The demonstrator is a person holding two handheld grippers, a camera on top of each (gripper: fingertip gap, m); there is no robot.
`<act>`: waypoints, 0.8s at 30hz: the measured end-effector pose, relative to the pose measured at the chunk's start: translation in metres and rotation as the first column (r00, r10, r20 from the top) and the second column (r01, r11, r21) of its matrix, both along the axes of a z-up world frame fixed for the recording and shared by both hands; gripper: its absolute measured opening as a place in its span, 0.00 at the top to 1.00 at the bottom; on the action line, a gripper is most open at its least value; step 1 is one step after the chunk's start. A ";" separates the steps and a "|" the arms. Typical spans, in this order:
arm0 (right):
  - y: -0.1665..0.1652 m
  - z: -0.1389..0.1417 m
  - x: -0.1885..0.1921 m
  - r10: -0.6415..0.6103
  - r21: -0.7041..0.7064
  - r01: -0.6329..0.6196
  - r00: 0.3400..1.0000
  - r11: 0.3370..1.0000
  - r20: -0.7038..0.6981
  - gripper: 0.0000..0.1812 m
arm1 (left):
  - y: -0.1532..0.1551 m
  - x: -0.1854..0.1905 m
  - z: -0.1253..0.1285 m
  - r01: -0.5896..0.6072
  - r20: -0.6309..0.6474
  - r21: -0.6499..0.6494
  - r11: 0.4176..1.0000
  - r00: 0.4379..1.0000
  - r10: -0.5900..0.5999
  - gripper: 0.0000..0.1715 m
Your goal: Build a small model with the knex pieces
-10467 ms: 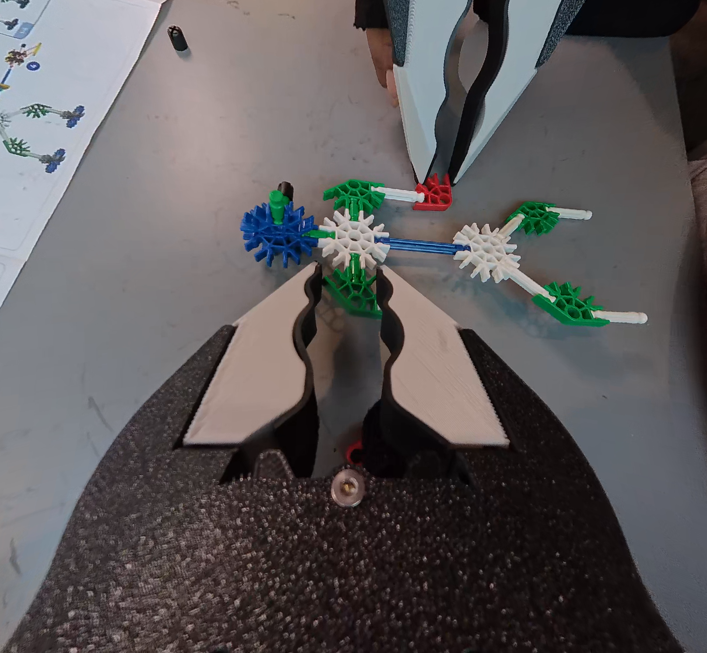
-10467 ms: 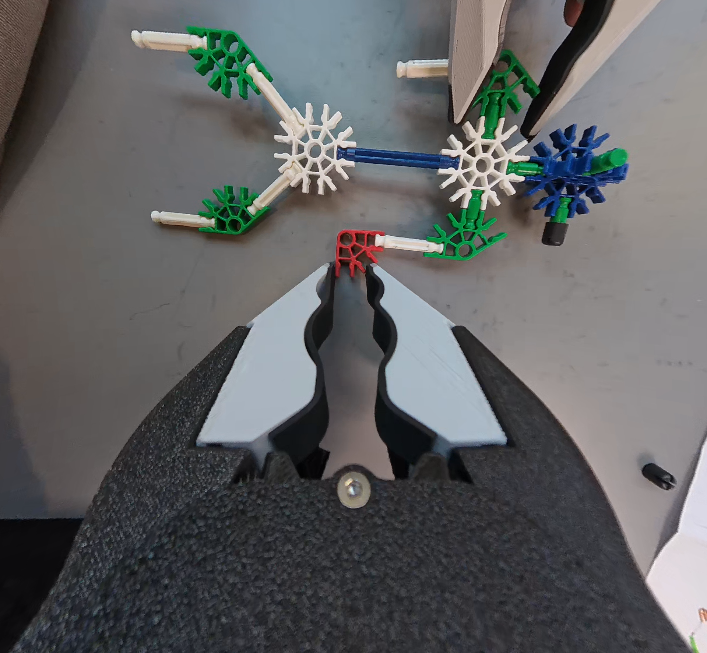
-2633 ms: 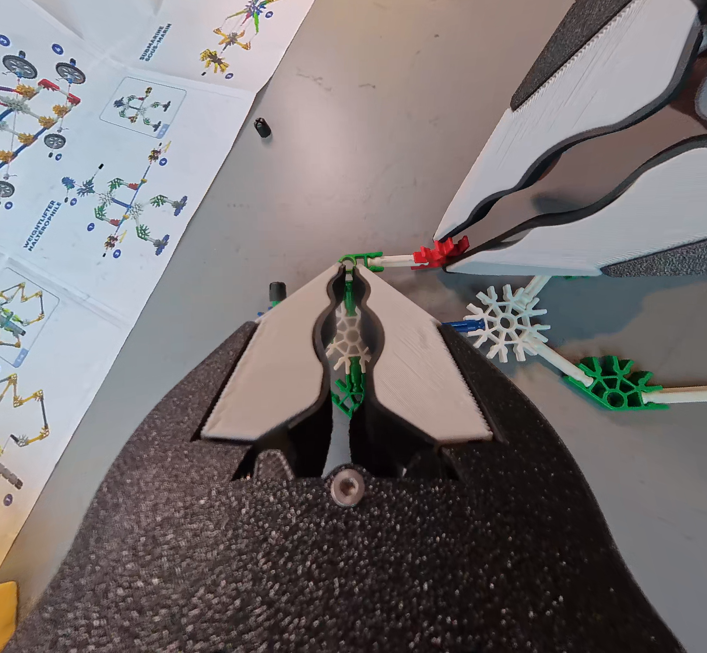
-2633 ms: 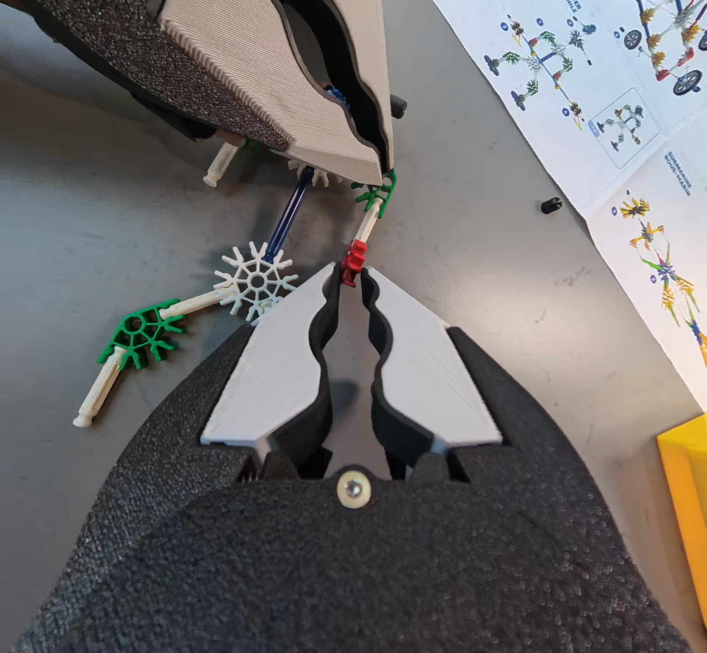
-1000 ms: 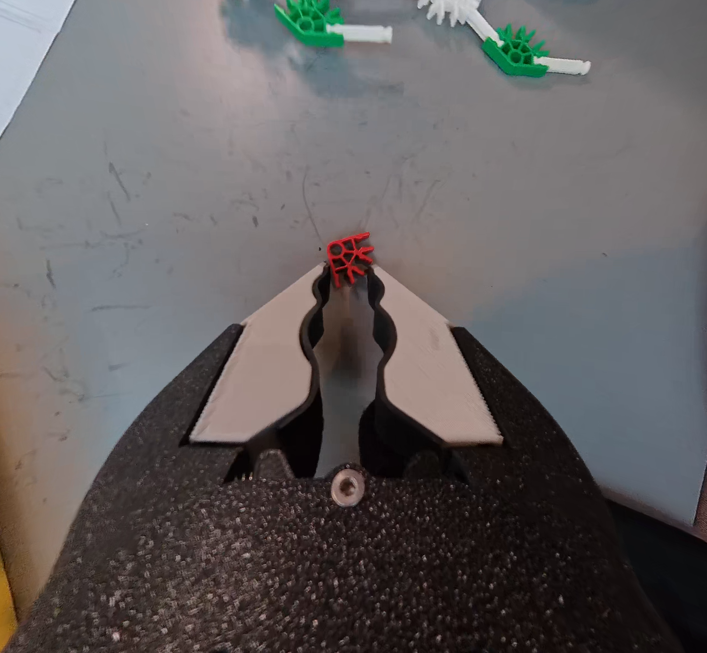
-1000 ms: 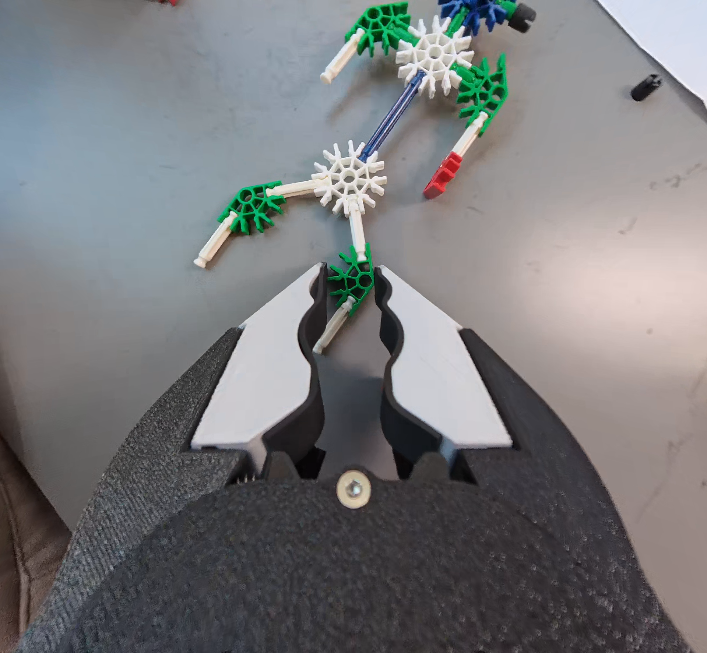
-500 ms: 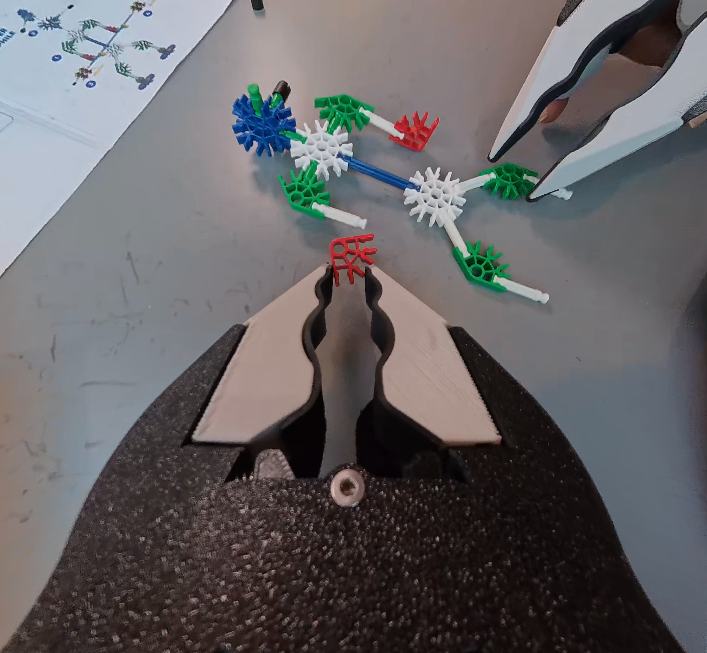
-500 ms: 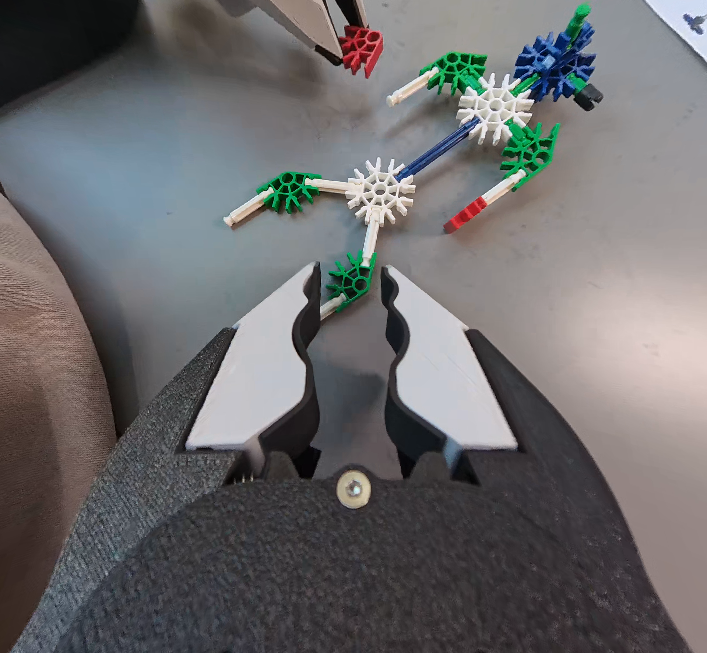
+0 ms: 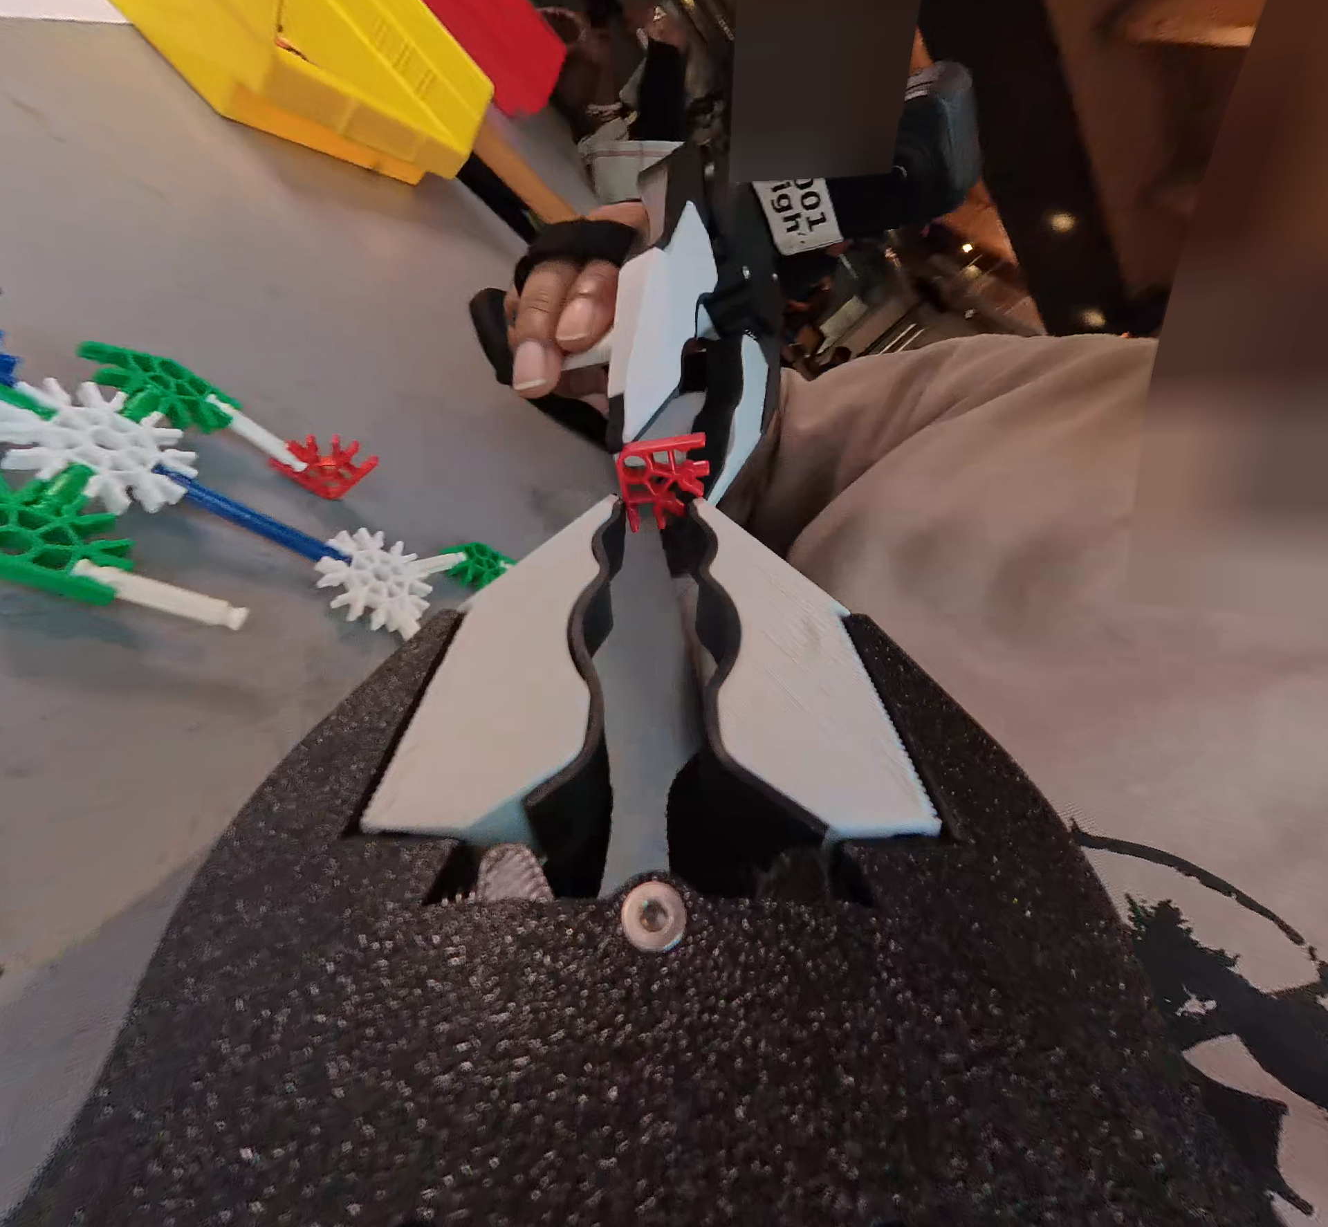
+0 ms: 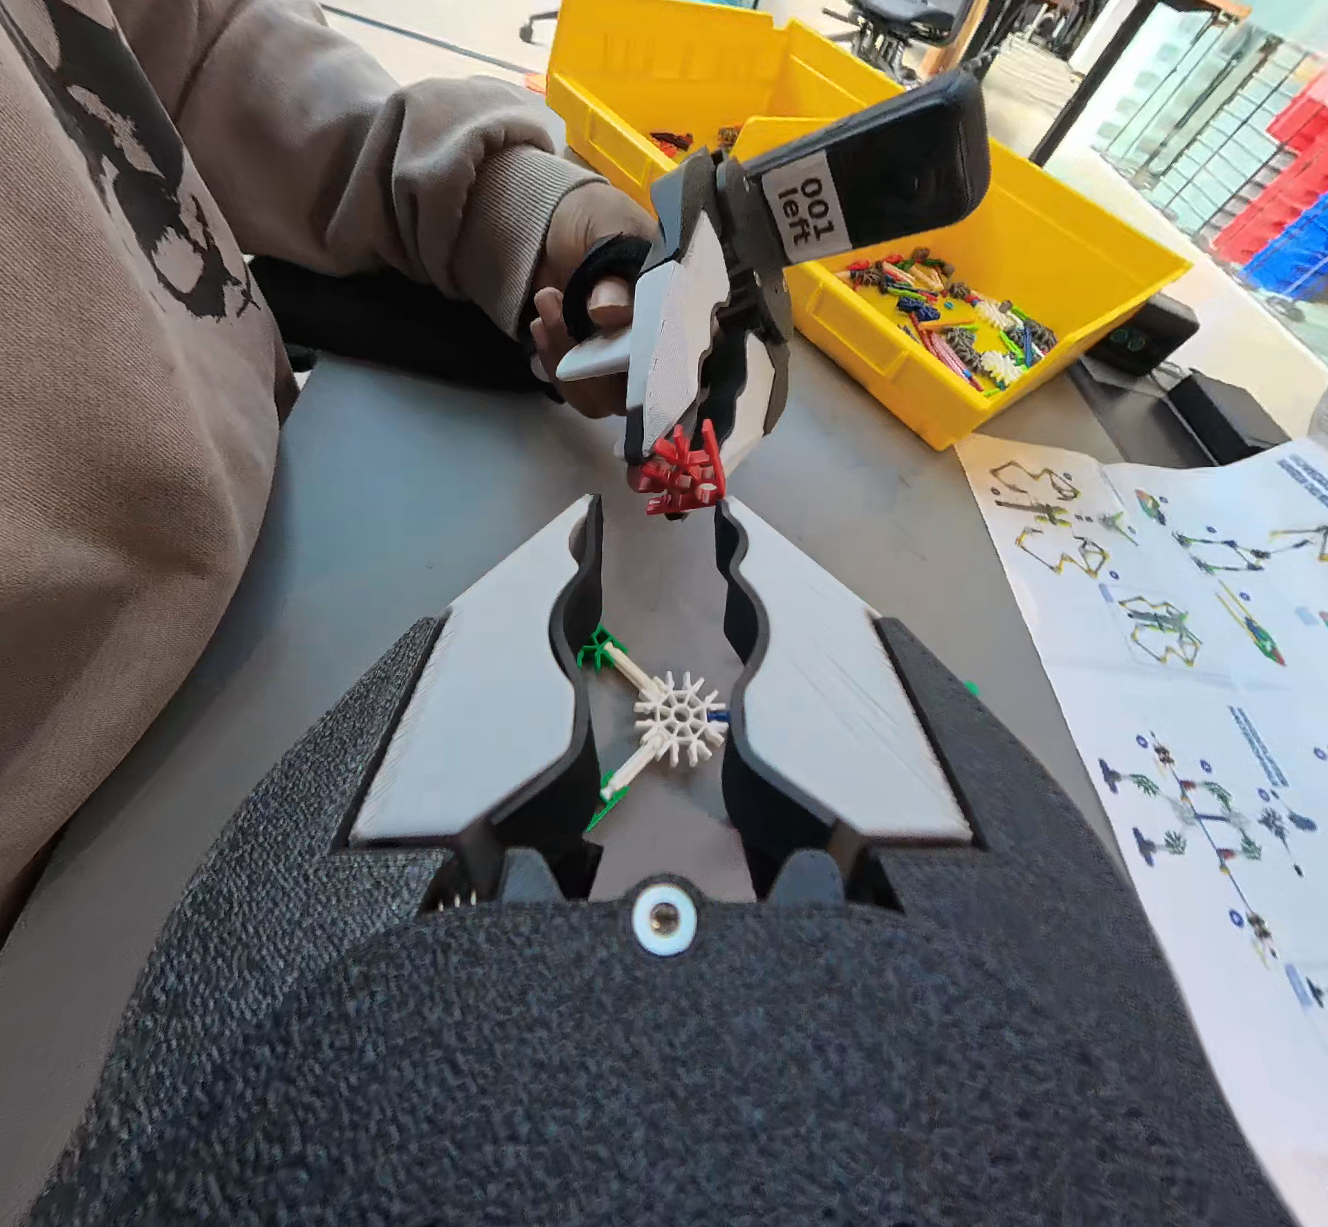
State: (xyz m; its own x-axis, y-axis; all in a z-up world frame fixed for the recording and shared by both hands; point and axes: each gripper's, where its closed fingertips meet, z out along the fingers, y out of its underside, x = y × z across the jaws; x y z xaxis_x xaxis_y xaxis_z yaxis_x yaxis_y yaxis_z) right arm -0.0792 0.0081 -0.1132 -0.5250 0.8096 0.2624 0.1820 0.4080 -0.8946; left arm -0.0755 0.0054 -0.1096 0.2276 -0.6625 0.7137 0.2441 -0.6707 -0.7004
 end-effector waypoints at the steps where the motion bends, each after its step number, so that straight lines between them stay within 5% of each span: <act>1: -0.001 0.003 -0.002 0.024 -0.006 -0.024 1.000 1.000 -0.004 0.84 | -0.001 0.000 0.003 0.010 0.036 -0.009 1.000 0.999 -0.010 0.92; 9: -0.002 0.014 -0.005 0.133 -0.132 -0.130 0.991 0.983 0.014 0.81 | -0.009 0.001 0.010 0.086 0.136 -0.026 0.996 0.987 -0.082 0.92; 13: -0.013 0.010 0.001 0.205 -0.222 -0.182 0.975 0.958 0.082 0.88 | -0.015 0.008 0.009 0.139 0.145 -0.032 0.990 0.980 -0.133 0.92; 20: 0.001 0.009 -0.002 0.144 -0.492 -0.029 0.970 0.870 0.198 0.96 | -0.009 0.003 0.007 0.097 0.152 -0.047 0.994 0.984 -0.089 0.93; 24: 0.014 0.010 -0.006 0.079 -0.639 0.103 0.965 0.762 0.250 1.00 | -0.001 -0.004 0.006 0.033 0.135 -0.046 0.998 0.991 -0.027 0.94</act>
State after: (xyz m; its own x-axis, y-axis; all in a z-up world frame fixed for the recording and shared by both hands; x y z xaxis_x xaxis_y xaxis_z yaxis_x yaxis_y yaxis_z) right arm -0.0848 0.0220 -0.1030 -0.4862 0.7446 -0.4574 0.4330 -0.2494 -0.8662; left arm -0.0793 0.0039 -0.1039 0.1084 -0.6315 0.7677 0.3128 -0.7114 -0.6294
